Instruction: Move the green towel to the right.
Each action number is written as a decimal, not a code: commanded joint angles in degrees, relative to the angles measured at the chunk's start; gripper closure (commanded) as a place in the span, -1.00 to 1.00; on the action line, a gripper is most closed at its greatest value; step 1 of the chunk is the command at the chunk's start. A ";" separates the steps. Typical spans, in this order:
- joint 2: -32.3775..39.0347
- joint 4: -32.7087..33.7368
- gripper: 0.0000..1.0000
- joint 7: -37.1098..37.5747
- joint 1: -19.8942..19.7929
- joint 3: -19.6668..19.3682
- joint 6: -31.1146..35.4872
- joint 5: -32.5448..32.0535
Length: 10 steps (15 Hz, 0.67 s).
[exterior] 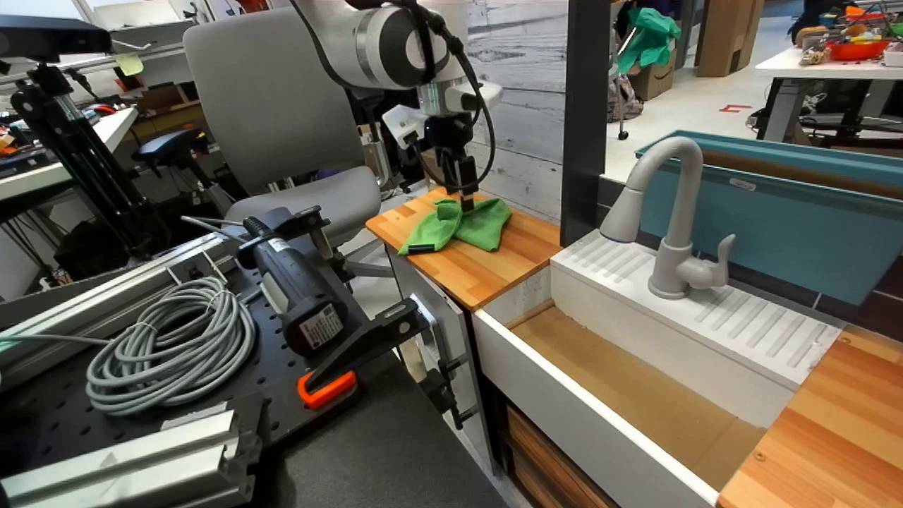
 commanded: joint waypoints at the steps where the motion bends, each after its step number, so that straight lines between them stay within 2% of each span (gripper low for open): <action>1: 6.24 8.43 -1.00 -0.05 1.90 -1.13 -3.36 1.48; 10: 14.09 18.82 -1.00 -0.94 0.77 -1.22 -8.44 1.86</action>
